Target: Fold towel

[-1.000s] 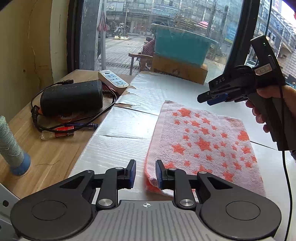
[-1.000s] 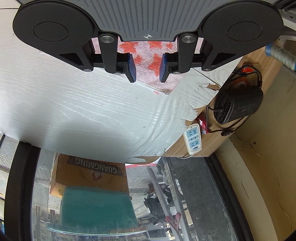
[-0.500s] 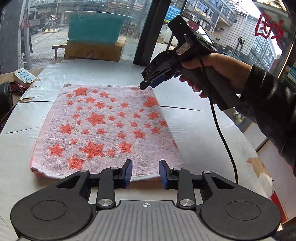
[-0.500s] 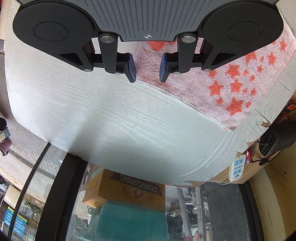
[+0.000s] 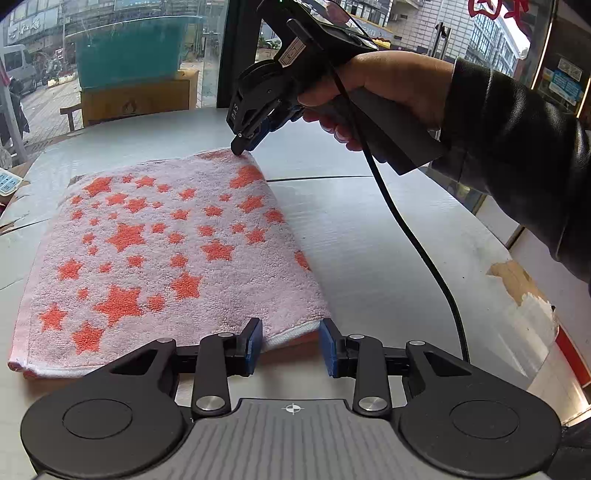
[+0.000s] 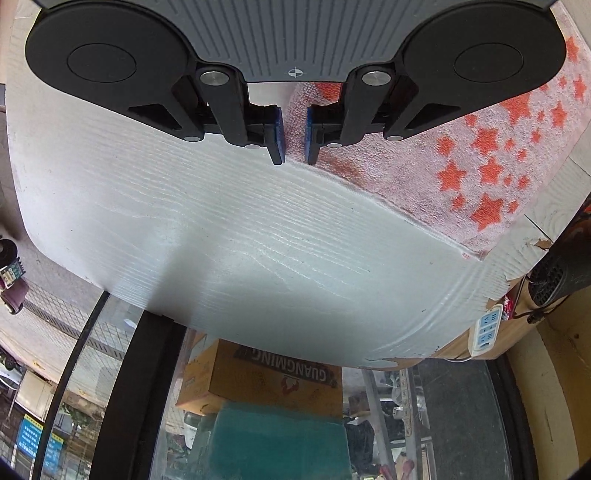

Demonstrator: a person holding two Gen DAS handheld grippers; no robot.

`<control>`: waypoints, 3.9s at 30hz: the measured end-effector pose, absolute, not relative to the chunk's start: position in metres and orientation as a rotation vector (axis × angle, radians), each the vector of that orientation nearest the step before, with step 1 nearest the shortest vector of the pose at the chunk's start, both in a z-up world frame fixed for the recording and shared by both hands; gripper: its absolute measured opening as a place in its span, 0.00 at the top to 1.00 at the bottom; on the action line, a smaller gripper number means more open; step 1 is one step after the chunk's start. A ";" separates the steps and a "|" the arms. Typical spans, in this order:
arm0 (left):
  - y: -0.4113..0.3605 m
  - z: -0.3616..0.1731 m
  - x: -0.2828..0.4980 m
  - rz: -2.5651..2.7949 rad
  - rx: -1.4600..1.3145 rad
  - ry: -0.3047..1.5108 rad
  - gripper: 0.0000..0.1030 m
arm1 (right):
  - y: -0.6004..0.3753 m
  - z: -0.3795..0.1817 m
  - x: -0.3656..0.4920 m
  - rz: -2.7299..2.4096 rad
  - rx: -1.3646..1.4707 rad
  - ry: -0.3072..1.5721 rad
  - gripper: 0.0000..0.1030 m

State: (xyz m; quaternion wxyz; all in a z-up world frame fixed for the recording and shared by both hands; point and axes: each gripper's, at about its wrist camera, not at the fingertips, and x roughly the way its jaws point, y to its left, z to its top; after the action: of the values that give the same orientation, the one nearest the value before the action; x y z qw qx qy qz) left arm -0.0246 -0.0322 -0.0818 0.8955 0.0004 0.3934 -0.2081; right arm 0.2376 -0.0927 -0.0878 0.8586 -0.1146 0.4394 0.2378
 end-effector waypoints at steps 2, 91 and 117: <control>-0.035 -0.079 -0.022 -0.452 -0.006 0.806 0.65 | -0.100 -0.082 0.234 0.517 -0.226 0.915 0.91; -0.043 -0.081 -0.013 -0.535 0.236 0.742 0.90 | -0.163 -0.096 -0.040 1.215 -1.377 0.196 0.61; -0.009 -0.077 -0.025 -0.520 0.209 0.706 0.75 | -0.136 -0.086 -0.026 1.213 -1.385 0.195 0.95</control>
State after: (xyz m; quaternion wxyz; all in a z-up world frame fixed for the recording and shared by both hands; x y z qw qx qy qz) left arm -0.0247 -0.0093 -0.0771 0.9002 0.1008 0.3409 -0.2514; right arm -0.0258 -0.1359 -0.0858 0.6011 -0.5978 0.0842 0.5236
